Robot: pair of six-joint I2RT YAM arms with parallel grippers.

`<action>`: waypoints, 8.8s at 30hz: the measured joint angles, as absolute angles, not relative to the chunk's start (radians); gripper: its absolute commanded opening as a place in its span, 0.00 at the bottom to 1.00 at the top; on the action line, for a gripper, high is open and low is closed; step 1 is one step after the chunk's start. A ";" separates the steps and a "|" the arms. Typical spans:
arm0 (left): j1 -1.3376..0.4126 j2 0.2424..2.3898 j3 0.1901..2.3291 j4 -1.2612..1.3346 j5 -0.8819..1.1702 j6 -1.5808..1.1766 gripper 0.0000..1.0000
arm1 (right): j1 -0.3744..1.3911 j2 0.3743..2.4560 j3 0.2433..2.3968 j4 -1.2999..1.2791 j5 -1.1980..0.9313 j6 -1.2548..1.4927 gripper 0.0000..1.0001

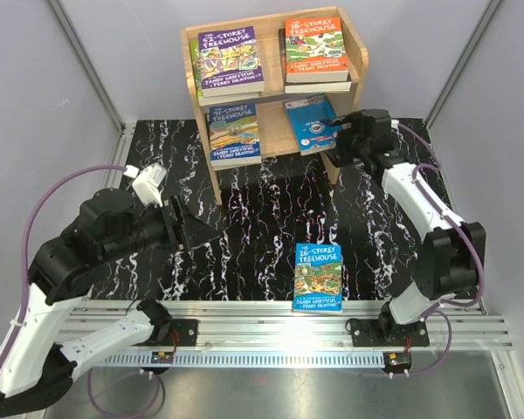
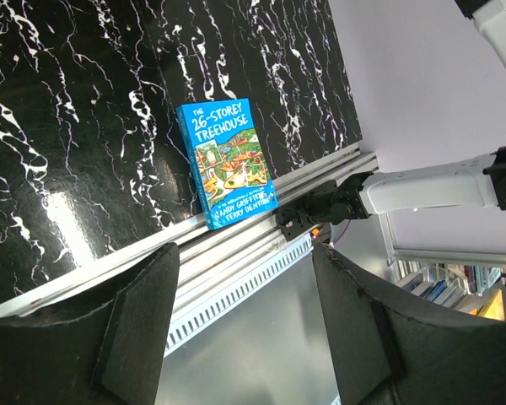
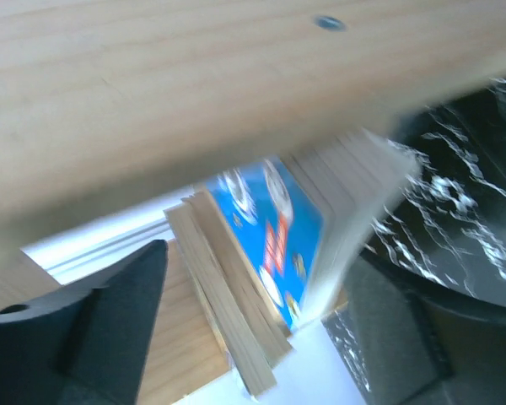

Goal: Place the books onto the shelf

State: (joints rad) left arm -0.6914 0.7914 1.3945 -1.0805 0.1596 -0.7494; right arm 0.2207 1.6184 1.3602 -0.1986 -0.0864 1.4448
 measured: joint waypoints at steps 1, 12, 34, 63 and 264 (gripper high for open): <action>-0.691 0.790 1.394 -1.080 0.160 -0.750 0.67 | 0.220 1.597 1.353 -0.232 -0.085 1.438 0.99; -0.688 0.752 1.317 -1.037 0.179 -0.785 0.67 | 0.213 1.520 1.348 -0.463 -0.113 1.354 1.00; -0.788 1.349 0.720 -0.373 0.390 -0.863 0.99 | 0.213 1.016 0.525 -0.982 -0.173 1.046 1.00; -0.896 1.877 0.862 0.366 0.685 -1.261 0.99 | 0.274 1.085 0.605 -0.659 -0.344 0.968 0.00; -0.673 0.897 1.095 -0.573 0.284 -1.115 0.90 | 0.000 1.511 1.365 -0.516 -0.656 1.074 1.00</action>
